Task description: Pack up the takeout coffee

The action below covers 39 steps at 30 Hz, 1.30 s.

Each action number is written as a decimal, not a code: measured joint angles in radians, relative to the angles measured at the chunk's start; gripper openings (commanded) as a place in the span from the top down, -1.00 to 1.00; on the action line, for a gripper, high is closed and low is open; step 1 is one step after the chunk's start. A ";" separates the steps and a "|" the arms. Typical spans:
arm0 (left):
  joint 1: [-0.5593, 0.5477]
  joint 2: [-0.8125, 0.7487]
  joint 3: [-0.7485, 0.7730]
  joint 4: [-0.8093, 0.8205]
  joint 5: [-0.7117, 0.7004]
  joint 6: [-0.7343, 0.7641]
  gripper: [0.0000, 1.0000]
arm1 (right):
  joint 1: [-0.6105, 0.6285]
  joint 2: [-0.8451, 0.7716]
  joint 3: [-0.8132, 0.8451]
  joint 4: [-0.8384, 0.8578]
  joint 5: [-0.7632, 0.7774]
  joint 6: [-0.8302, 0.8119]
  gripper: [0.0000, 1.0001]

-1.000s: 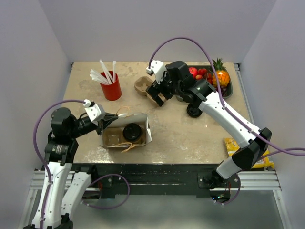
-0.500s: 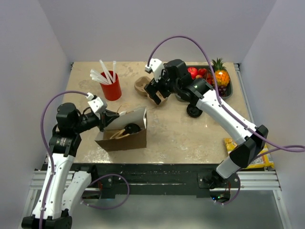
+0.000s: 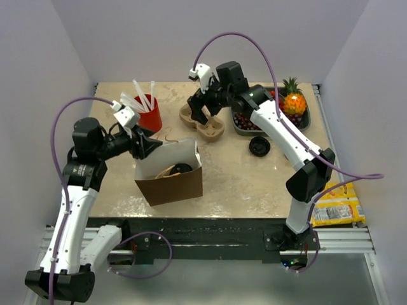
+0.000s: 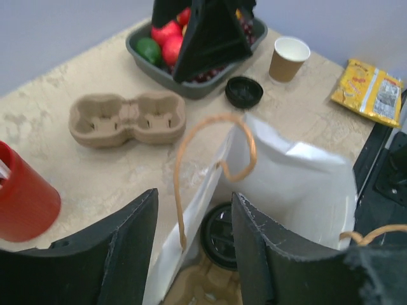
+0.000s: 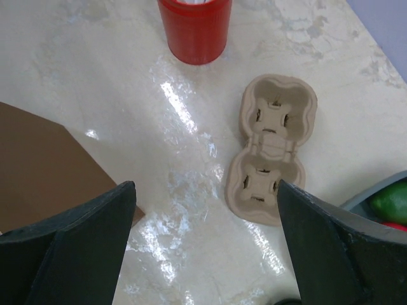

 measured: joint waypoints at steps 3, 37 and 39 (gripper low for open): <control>0.000 0.024 0.137 -0.053 0.001 0.021 -0.14 | -0.008 0.006 0.037 0.000 -0.049 0.008 -0.92; 0.005 1.090 0.840 0.105 -0.499 0.051 -0.05 | -0.229 0.086 0.108 0.220 -0.130 0.289 -0.86; 0.006 1.127 0.857 0.101 -0.499 0.051 -0.01 | -0.237 0.086 0.106 0.222 -0.135 0.293 -0.86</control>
